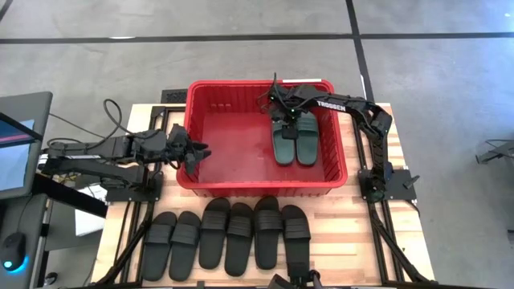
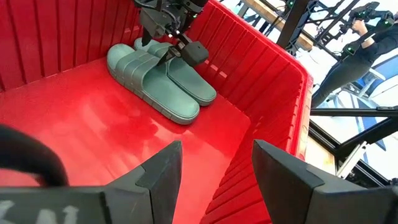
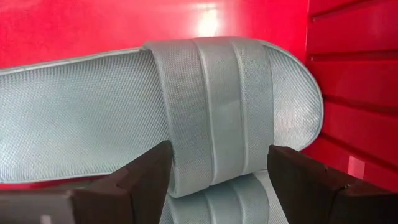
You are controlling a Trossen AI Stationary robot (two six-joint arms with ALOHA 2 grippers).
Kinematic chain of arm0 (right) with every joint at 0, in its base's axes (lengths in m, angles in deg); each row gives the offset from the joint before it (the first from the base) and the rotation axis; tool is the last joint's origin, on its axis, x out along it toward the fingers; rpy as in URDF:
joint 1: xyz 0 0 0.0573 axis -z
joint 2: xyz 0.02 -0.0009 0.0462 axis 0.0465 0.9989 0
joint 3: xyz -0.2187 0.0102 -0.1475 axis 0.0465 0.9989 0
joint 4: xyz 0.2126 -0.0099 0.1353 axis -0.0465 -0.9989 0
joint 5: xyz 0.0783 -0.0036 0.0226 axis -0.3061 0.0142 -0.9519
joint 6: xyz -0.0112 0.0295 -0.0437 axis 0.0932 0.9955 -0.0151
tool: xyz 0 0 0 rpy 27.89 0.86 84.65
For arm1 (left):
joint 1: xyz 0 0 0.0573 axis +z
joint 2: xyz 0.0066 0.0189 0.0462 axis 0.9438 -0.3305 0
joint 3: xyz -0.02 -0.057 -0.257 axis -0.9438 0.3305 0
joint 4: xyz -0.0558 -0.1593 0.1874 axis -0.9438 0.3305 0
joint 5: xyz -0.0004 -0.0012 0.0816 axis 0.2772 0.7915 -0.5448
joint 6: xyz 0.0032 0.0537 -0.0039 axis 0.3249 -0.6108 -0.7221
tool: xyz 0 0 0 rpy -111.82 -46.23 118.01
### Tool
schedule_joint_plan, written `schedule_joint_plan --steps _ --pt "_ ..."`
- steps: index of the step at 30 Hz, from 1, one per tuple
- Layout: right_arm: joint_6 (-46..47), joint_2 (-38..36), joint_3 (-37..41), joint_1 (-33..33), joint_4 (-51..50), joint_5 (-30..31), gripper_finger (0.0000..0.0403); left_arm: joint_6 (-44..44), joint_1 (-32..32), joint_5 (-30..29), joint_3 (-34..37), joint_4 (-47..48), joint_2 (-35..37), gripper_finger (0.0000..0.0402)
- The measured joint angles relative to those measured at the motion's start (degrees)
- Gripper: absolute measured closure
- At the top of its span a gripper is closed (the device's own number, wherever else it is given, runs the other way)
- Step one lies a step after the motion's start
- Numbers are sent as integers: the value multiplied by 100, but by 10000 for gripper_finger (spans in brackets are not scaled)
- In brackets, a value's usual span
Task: Pick and place slides into bin
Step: Put the light green slipper into the red organizer bin, then put the black slipper into the red organizer bin
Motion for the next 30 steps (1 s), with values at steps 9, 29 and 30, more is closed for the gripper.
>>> schedule_joint_plan --steps 9,29,30 --pt "221 -4 0 -40 -289 53 152 0 0 115 0 1 0 219" --pt "785 -9 -2202 -651 -3218 -1617 152 -191 2 403 0 -7 0 219" --pt "870 -11 -2325 -765 -3349 -1799 152 -229 2 509 0 -16 0 219"
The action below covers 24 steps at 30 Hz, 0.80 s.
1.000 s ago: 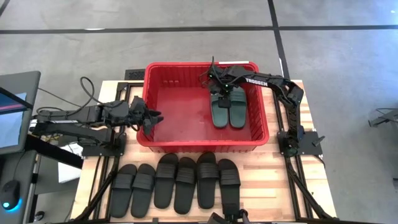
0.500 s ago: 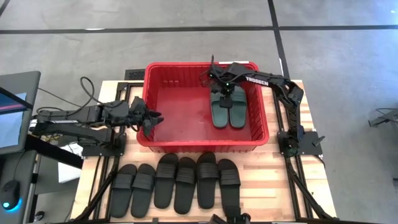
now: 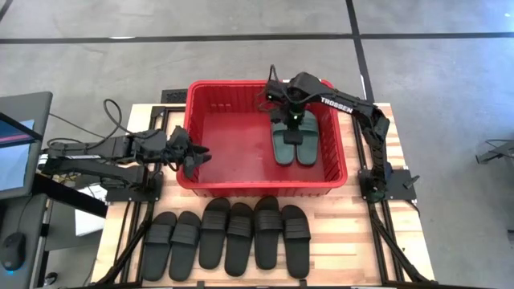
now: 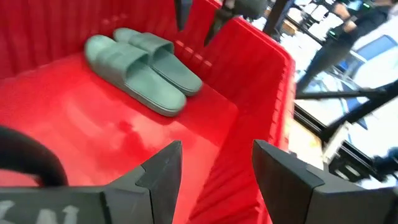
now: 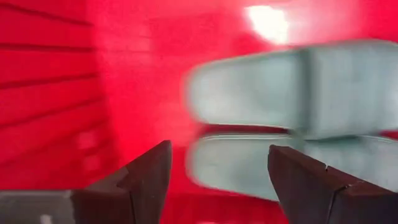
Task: Pick and place slides into bin
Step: Put the black slipper into the red organizer bin
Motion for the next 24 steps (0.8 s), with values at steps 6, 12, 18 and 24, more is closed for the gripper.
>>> schedule_joint_plan --steps 6,12,18,24 --pt "427 -524 -300 -812 247 -605 152 -189 -2 614 0 -15 0 219" --pt "1469 -1091 -280 -1565 713 -540 152 -376 -2 969 0 -73 2 219" --pt "2451 -1636 -280 -2491 1179 -164 152 -443 -4 1429 0 -45 0 219" --pt "3386 -2016 -280 -3535 1676 638 152 -445 -4 1927 0 -46 2 219"
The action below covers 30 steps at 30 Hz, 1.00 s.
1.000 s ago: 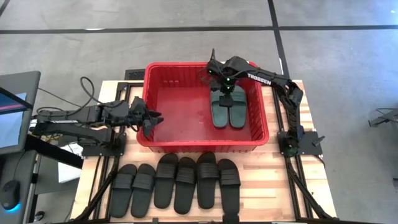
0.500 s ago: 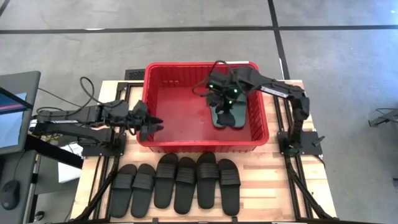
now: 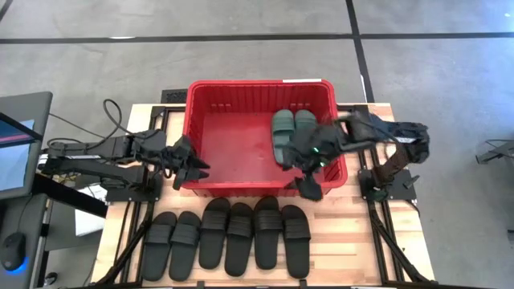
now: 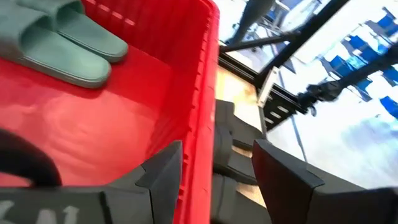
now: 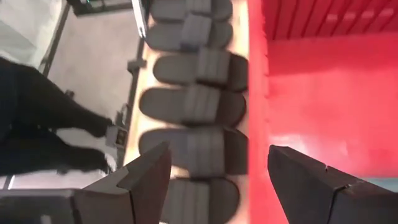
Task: Pick and place slides into bin
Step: Put the black slipper into the red organizer bin
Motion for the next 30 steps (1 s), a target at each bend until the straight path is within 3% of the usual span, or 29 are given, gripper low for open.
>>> schedule_joint_plan --steps 7,12,19,30 --pt "911 -134 0 -1186 182 1632 152 226 -135 950 0 245 1 219" --pt "1481 -88 128 -1961 241 2868 152 515 -630 1100 0 427 3 219" --pt "2561 -84 755 -2670 135 4237 152 1130 -1702 545 0 450 3 219" --pt "4158 -82 1427 -3199 -541 5828 152 2643 -3610 -1013 0 898 -4 219"
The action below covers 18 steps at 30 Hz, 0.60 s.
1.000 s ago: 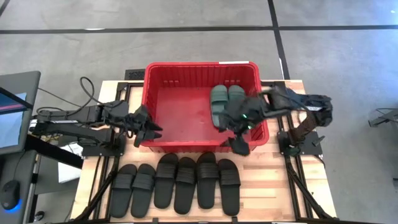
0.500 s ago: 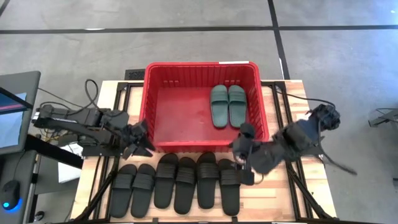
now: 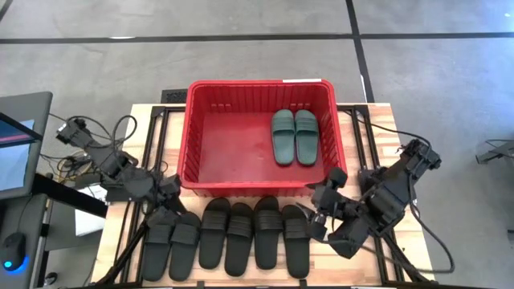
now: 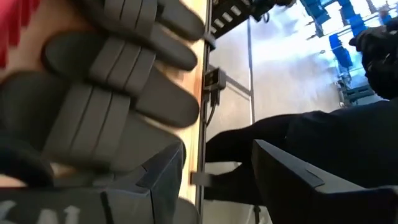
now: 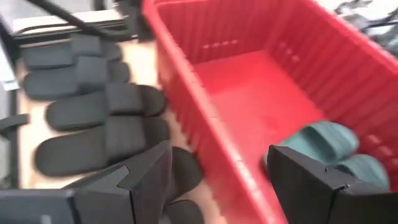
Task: Pick and place slides into bin
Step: Put the black slipper into the red organizer bin
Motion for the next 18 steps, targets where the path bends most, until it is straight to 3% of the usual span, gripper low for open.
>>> schedule_joint_plan --steps 9,18 --pt "1022 0 61 -316 -1086 1718 152 1053 -1089 -540 0 256 -625 219" --pt "518 -54 59 -58 -1098 2243 152 1719 -1614 -187 0 305 -1701 219"
